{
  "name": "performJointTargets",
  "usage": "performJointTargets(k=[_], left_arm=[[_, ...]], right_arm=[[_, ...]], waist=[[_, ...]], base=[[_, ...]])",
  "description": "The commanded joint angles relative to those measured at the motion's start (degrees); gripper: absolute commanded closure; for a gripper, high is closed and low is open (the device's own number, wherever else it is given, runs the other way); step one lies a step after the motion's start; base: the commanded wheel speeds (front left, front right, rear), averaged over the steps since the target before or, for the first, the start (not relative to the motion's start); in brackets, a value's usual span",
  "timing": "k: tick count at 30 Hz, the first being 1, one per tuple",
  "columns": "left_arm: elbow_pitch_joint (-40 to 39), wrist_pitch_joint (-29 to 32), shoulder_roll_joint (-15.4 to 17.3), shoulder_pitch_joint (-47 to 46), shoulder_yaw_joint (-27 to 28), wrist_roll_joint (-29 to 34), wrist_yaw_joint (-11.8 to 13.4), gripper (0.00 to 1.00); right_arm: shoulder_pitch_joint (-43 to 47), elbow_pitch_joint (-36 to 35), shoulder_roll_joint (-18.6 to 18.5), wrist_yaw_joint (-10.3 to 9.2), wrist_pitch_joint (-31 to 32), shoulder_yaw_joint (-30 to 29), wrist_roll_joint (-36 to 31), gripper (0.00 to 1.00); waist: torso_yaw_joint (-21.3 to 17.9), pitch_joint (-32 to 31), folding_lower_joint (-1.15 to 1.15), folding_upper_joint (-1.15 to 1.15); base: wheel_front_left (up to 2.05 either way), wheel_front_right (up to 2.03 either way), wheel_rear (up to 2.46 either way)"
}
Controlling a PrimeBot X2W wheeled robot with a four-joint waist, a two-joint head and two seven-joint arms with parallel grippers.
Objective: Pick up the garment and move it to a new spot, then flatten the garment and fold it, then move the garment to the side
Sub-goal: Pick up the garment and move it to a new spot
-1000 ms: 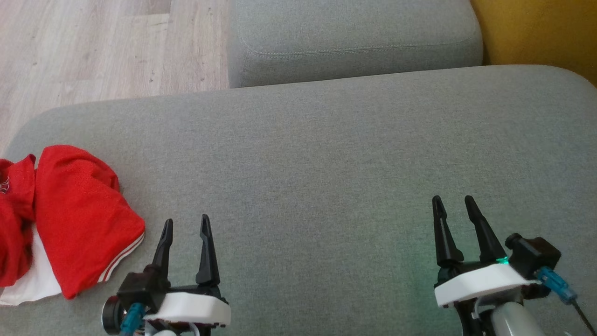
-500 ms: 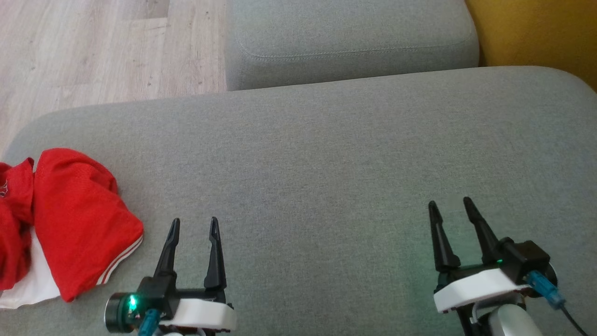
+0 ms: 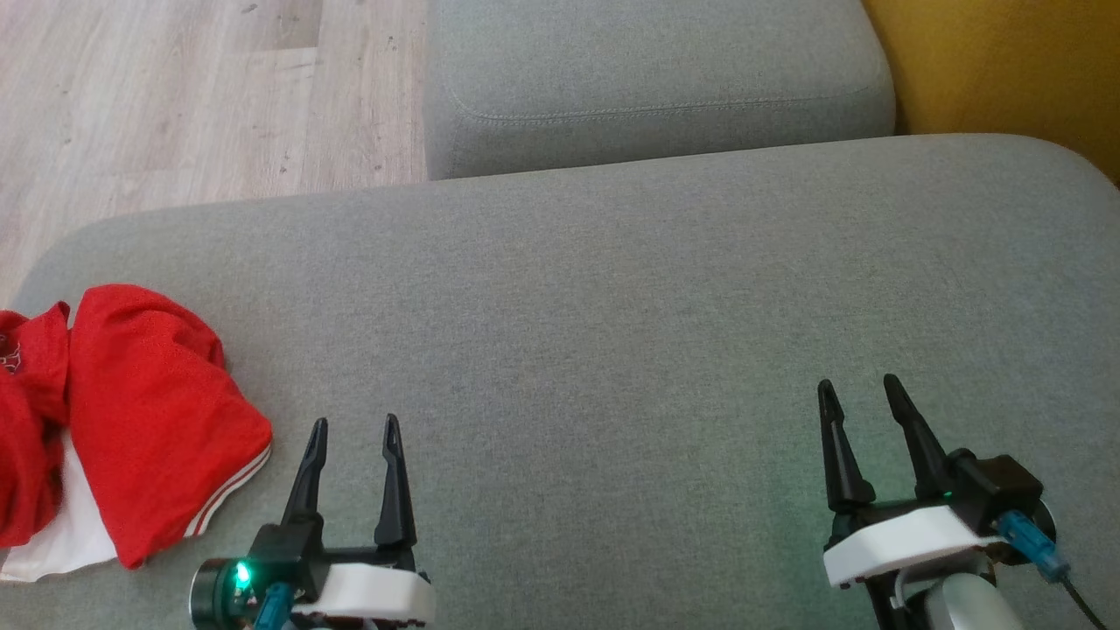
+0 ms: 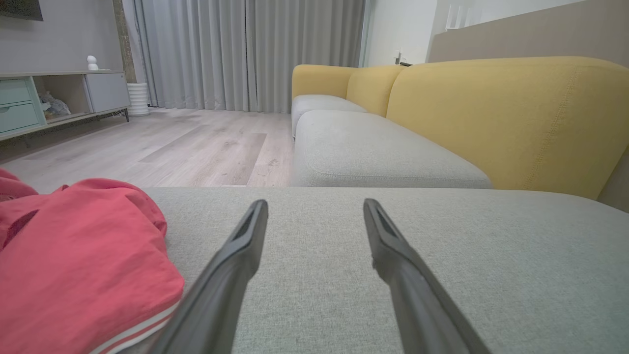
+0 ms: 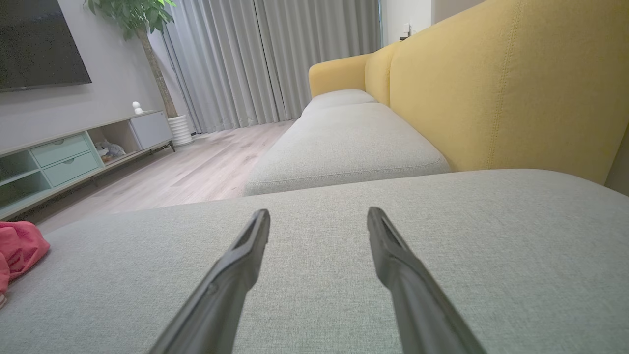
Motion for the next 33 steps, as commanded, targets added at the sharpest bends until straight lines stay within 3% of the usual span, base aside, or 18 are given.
performJointTargets(k=[1, 14, 18, 23, 33], left_arm=[[-1.6, -0.5, 0.4, -2.3, 2.1, -0.4, 0.4, 0.0], [-1.3, -0.5, 0.4, -2.2, 2.6, -0.4, 0.2, 0.0], [-1.4, -0.5, 0.4, -2.2, 2.8, -0.1, 0.0, 0.0], [-1.3, -0.5, 0.4, -2.5, 2.8, 0.1, -0.1, 0.0], [-2.5, -0.5, 0.4, -1.7, 3.4, 1.0, 0.2, 0.0]], right_arm=[[-2.5, -1.4, -0.5, 0.44, -0.6, 1.1, 0.0, 0.0], [-2.5, -0.6, -0.5, 0.44, -0.6, 1.0, -0.2, 0.0], [-2.0, -0.7, -0.5, 0.44, -0.6, 0.4, -0.1, 0.0], [-1.4, -0.9, -0.5, 0.44, -0.6, -0.1, -0.5, 0.0], [-0.8, -1.2, -0.5, 0.44, -0.6, 1.2, -0.6, 0.0]], waist=[[0.0, -0.1, 0.0, 0.0], [0.1, -0.1, 0.0, 0.0], [2.3, 0.0, 0.0, 0.0], [8.1, -0.2, 0.0, 0.0], [24.2, -0.5, 0.0, 0.0]], base=[[0.0, 0.0, 0.0], [0.0, 0.0, 0.0], [0.0, 0.0, 0.0], [0.0, 0.0, 0.0], [0.0, 0.0, 0.0]])
